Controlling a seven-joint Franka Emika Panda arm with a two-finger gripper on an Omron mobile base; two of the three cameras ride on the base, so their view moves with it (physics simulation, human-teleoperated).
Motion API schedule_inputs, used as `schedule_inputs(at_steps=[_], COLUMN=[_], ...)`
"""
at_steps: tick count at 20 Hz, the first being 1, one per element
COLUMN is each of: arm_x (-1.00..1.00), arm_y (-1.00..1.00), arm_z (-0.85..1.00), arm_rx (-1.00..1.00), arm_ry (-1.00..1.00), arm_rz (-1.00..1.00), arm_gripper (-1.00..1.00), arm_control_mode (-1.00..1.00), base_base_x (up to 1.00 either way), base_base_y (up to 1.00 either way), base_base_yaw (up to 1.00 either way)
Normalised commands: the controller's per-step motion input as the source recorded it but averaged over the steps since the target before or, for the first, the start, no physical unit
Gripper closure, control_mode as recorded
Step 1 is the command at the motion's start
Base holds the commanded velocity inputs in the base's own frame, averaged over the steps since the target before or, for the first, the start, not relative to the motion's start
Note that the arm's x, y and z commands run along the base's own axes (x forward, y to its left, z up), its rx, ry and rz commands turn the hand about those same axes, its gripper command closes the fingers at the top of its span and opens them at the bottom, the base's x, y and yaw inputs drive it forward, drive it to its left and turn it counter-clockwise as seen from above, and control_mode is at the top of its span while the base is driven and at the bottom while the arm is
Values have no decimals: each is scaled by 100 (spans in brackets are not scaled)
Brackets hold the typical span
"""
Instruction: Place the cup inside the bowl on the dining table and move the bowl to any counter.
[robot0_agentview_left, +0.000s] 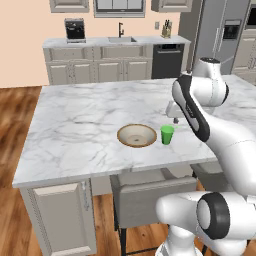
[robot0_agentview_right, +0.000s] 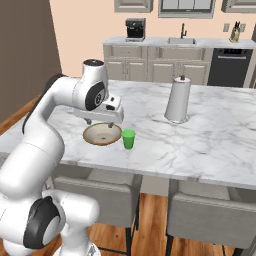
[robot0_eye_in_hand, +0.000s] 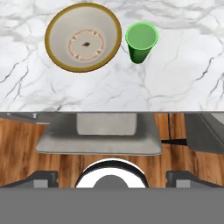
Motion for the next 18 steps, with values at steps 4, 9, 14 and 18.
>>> schedule_inputs(at_steps=[4, 9, 14, 18], arm_x=[19, 16, 26, 31], arm_y=[-28, -22, -27, -21], arm_z=[0, 0, 0, -10], arm_rx=[1, 0, 0, 0], arm_ry=[3, 2, 0, 0], arm_rz=[1, 0, 0, 0], arm_gripper=[-100, -100, -100, -100], arm_control_mode=[-100, -100, -100, -100], base_base_x=[0, 0, 0, 0], base_base_y=[0, 0, 0, 0], base_base_yaw=[0, 0, 0, 0])
